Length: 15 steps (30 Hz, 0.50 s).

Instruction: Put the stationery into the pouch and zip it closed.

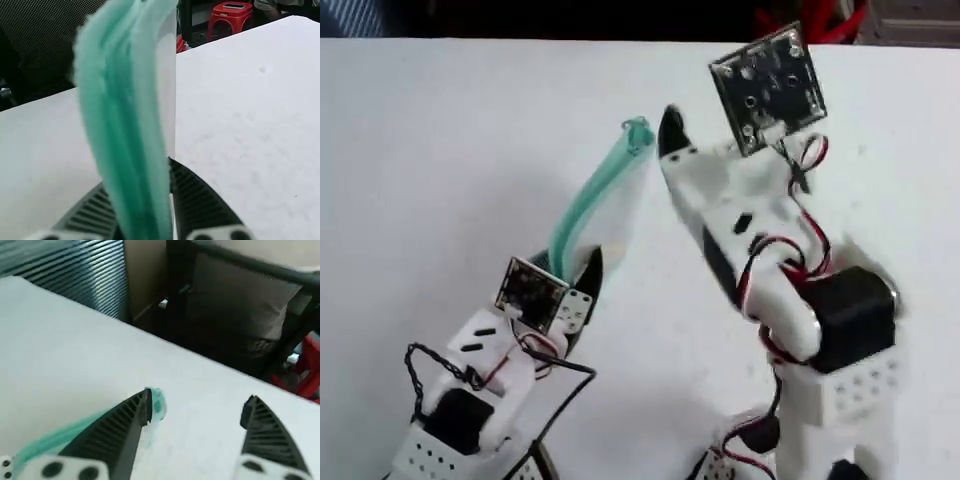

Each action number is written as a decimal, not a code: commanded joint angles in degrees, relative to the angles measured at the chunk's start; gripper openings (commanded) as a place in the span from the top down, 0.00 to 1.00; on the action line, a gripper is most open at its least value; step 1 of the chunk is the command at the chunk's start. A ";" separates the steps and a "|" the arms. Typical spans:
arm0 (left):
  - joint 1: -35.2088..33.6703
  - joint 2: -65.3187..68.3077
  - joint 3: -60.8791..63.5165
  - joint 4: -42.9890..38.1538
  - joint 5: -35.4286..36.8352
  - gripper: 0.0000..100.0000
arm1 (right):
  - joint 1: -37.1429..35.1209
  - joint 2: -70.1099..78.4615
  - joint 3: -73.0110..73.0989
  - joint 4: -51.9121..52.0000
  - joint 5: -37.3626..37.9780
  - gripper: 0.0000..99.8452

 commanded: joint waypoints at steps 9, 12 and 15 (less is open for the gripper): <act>-0.04 -0.13 -0.18 -1.05 -0.88 0.98 | -6.81 20.53 -18.20 20.88 -34.55 0.66; -0.04 -0.13 -0.18 -1.05 -0.88 0.98 | -12.18 21.05 -19.87 20.79 -34.37 0.66; -0.04 -0.13 -0.09 -1.14 -1.41 0.98 | -16.75 21.85 -22.15 20.79 -34.55 0.66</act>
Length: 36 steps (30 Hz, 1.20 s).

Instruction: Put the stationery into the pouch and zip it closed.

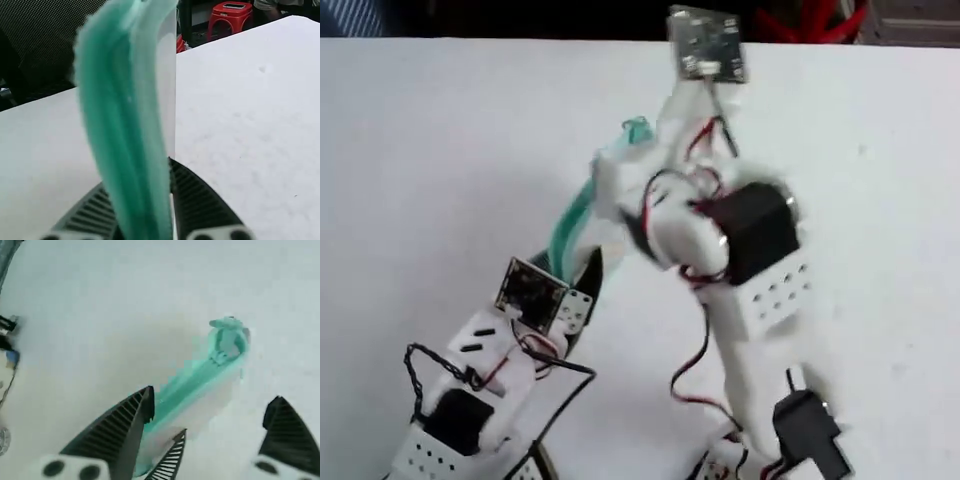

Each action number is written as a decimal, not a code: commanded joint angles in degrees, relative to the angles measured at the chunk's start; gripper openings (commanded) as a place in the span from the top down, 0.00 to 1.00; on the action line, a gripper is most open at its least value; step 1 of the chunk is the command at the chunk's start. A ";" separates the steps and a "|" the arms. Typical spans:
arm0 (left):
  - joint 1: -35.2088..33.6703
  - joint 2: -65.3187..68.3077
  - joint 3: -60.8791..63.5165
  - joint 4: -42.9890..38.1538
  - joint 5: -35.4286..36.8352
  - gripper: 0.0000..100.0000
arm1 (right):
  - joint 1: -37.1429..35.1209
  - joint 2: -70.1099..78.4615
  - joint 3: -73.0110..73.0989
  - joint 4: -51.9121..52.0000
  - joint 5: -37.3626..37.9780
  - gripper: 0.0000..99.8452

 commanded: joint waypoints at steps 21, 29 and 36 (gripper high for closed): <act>0.04 -0.22 -0.44 -0.79 -1.14 0.85 | 0.22 16.75 -5.98 0.22 14.15 0.94; -8.75 -0.22 -17.49 17.93 8.26 0.76 | 12.18 17.36 -7.03 -6.11 19.08 0.98; -16.31 -0.22 -23.56 24.44 10.02 0.72 | 19.56 27.03 -7.03 -8.84 20.22 0.98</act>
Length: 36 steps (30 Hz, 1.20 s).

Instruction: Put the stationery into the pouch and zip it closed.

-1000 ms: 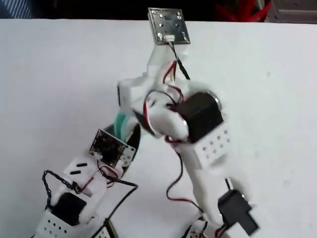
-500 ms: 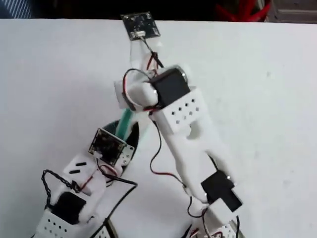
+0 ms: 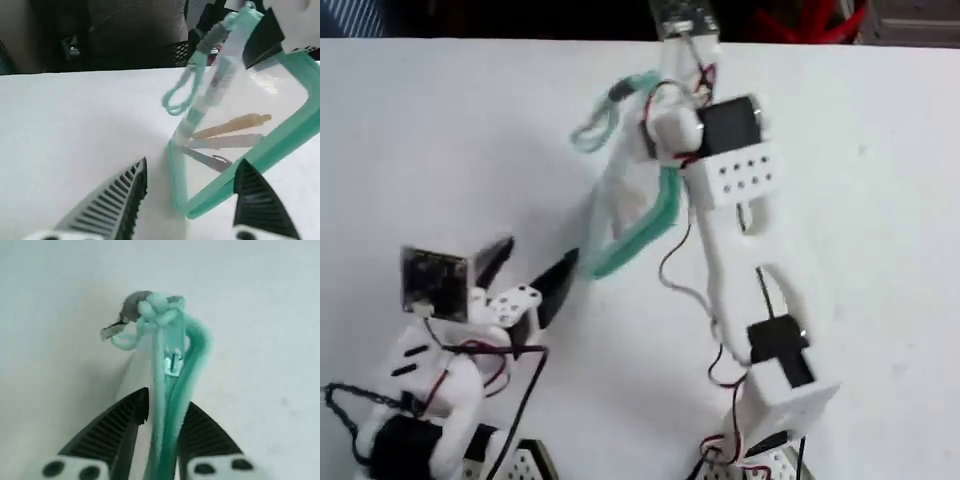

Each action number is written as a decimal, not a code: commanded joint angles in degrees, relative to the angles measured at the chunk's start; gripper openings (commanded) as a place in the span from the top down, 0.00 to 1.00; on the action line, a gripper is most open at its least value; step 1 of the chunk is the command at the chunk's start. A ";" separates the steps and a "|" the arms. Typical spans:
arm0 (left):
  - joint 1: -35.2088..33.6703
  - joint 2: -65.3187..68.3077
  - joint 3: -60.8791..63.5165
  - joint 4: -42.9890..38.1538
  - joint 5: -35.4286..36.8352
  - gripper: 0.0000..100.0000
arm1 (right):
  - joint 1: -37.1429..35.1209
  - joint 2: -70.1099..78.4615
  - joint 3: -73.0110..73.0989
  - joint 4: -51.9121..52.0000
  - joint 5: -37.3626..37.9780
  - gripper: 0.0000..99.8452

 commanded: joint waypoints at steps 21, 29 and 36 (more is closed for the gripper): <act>-2.51 0.48 7.65 -11.69 5.63 0.72 | 16.57 30.90 -2.20 -3.03 12.66 0.98; -2.33 0.48 7.74 -11.69 5.36 0.72 | 13.93 30.99 -2.81 4.97 25.41 0.86; -2.24 0.66 7.74 -11.78 5.36 0.72 | 13.76 26.33 -2.46 6.37 34.99 0.65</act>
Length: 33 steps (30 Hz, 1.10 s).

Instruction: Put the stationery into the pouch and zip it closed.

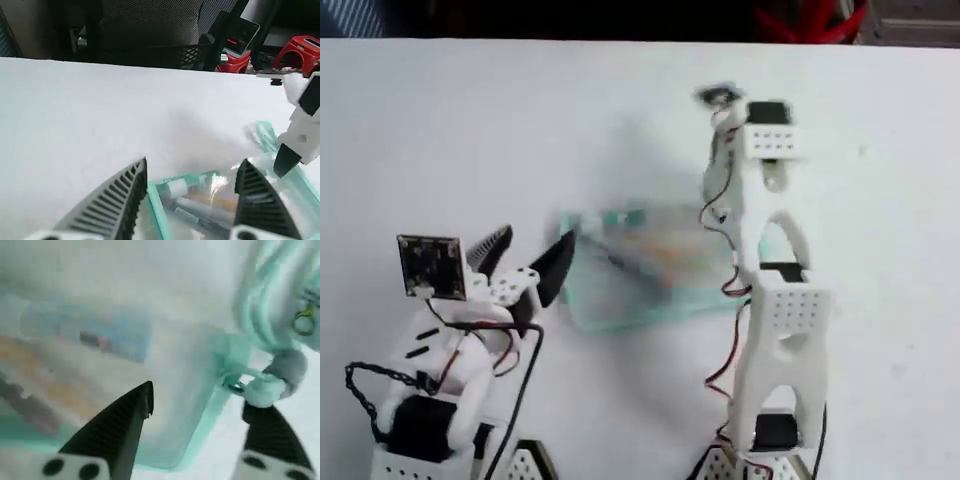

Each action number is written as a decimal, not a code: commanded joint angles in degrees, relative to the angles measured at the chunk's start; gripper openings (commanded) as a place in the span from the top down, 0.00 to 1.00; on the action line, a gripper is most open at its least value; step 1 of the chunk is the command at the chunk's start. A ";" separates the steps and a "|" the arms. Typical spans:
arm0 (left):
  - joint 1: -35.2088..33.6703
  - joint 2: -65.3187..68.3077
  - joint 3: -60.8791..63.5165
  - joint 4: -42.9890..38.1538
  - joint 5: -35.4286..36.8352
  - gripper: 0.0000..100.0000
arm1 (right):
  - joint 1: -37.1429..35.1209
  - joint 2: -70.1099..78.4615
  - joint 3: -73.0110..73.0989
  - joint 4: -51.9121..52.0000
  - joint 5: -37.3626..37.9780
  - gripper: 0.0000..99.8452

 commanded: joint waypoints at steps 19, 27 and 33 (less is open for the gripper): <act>-1.54 -0.48 1.49 -7.74 -0.88 0.98 | 6.73 -26.77 2.90 1.10 1.23 0.97; -8.40 -0.04 -8.00 -0.97 -18.37 0.98 | 3.91 -40.48 14.42 1.01 -6.77 0.98; -8.66 -0.04 -23.30 13.36 -23.21 0.98 | 0.13 -63.25 21.01 1.01 -6.95 0.98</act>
